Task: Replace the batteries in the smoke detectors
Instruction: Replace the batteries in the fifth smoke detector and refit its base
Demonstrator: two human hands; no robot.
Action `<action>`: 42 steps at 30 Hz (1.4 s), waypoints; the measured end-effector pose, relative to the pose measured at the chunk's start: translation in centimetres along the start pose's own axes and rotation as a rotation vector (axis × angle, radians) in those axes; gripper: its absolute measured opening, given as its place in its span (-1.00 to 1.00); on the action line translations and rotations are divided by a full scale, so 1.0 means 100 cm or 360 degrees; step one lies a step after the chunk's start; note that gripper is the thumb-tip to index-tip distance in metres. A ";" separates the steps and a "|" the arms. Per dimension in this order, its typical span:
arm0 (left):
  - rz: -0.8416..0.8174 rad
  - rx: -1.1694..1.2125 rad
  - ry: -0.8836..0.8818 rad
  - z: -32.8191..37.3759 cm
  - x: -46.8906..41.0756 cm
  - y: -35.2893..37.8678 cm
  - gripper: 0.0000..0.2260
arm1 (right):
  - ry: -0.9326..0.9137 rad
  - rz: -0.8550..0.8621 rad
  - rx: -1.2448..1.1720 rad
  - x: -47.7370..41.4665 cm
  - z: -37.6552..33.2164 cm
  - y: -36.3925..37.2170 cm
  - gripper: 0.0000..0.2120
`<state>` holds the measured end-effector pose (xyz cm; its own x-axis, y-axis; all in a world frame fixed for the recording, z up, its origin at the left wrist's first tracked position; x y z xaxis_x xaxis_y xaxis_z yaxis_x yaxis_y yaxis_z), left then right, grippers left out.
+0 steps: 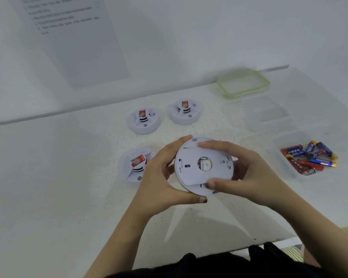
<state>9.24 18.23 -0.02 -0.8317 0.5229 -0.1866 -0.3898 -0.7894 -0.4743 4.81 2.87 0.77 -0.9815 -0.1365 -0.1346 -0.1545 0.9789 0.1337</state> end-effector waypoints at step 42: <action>-0.0058 -0.0053 -0.0020 -0.007 -0.004 0.007 -0.11 | -0.0172 -0.0193 0.1057 -0.008 -0.023 -0.005 -0.42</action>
<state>9.59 17.70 -0.88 -0.8220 0.5471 -0.1580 -0.4069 -0.7585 -0.5091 5.41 2.18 3.11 -0.9394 -0.2688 -0.2127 -0.1262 0.8482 -0.5145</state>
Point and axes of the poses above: each hand's wrist, its own x-axis away from the middle knuckle, its own y-axis out of the palm, z = x × y, the point moved 7 cm from there along -x, towards the middle knuckle, and after that the axes turned 12 degrees about -x, right-handed, at the moved point
